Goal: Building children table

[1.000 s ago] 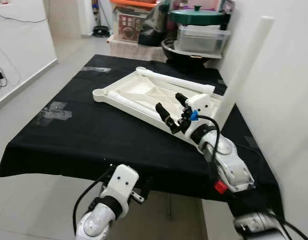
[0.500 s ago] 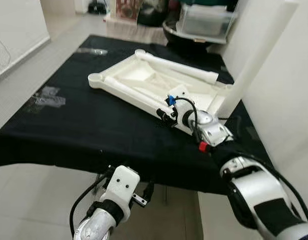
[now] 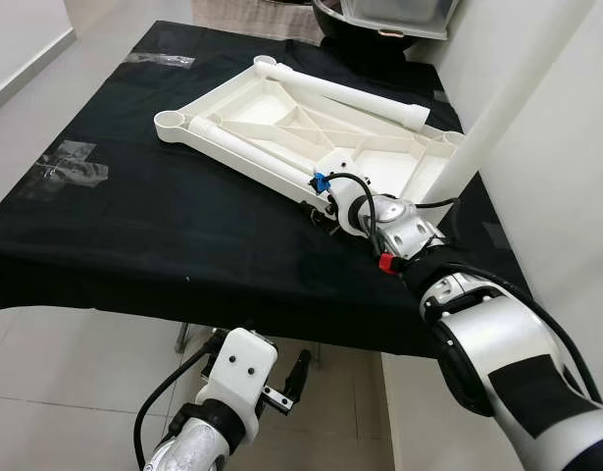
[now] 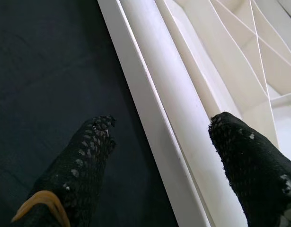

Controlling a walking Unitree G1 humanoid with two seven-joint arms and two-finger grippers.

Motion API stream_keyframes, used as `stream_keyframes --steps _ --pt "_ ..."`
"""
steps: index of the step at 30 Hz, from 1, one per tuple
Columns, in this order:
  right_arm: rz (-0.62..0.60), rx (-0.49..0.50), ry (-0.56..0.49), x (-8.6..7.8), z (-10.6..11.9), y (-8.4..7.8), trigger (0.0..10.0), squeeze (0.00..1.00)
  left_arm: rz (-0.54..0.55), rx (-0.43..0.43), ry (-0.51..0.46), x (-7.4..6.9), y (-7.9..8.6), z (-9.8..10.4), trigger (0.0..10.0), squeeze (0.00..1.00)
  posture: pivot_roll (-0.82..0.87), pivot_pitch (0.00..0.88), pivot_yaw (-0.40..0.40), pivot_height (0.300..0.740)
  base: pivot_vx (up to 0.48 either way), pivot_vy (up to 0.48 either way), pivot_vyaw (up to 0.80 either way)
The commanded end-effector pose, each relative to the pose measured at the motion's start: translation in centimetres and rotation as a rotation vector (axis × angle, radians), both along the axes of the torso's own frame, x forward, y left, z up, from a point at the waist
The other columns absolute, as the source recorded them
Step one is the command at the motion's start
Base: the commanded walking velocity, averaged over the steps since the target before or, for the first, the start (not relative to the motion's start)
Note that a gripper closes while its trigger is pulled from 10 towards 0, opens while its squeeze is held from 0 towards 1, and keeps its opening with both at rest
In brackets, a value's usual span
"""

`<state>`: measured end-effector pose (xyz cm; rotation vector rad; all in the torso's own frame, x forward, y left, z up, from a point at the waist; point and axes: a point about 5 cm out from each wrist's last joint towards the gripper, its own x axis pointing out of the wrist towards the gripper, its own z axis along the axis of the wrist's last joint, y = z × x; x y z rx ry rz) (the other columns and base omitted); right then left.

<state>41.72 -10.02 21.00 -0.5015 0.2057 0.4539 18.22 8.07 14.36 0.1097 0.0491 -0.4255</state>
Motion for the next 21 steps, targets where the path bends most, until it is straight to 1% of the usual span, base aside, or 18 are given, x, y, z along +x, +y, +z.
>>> stream_keyframes --steps 1,2,4,5,6,10,11,15,21 --pt "-0.008 0.014 0.016 0.0 -0.2 -0.1 10.0 0.00 0.002 0.006 0.023 -0.4 -0.2 -0.3 10.0 0.00 0.11 0.179 -0.181 0.740 0.000 0.000 0.00" --pt "0.002 0.025 0.029 -0.1 -0.3 0.0 10.0 0.00 0.007 0.005 0.026 -0.4 -0.1 -0.3 10.0 0.00 0.11 0.179 -0.181 0.740 0.000 0.000 0.00" --pt "0.024 0.003 0.053 -0.2 -0.9 0.3 10.0 0.00 0.012 0.005 0.030 -0.3 -0.1 -0.4 10.0 0.00 0.11 0.184 -0.180 0.740 0.000 0.000 0.00" --pt "0.024 0.003 0.053 -0.2 -0.9 0.3 10.0 0.00 0.012 0.005 0.030 -0.3 -0.1 -0.4 10.0 0.00 0.11 0.184 -0.180 0.740 0.000 0.000 0.00" --pt "0.019 -0.023 0.055 -0.3 -1.0 0.4 10.0 0.00 0.013 0.006 0.032 -0.2 -0.1 -0.3 10.0 0.00 0.11 0.187 -0.184 0.740 0.000 0.000 0.00" --pt "0.005 -0.024 0.064 -0.2 -1.0 0.5 10.0 0.00 0.016 0.008 0.029 -0.2 -0.1 -0.2 10.0 0.00 0.11 0.189 -0.189 0.740 0.000 0.000 0.00" --pt "-0.016 -0.024 0.067 -0.2 -0.9 0.4 10.0 0.00 0.020 0.009 0.027 -0.3 0.0 -0.1 10.0 0.00 0.11 0.195 -0.192 0.740 0.000 0.000 0.00" --pt "-0.043 -0.021 0.053 0.0 -0.4 0.2 10.0 0.00 0.025 0.008 0.028 -0.5 0.0 0.0 10.0 0.00 0.10 0.203 -0.193 0.740 0.000 0.000 0.00" --pt "0.014 -0.059 0.087 0.0 0.3 0.7 10.0 0.00 0.023 0.001 0.040 -0.7 -0.1 0.0 10.0 0.00 0.09 0.221 -0.201 0.740 0.000 0.000 0.00"
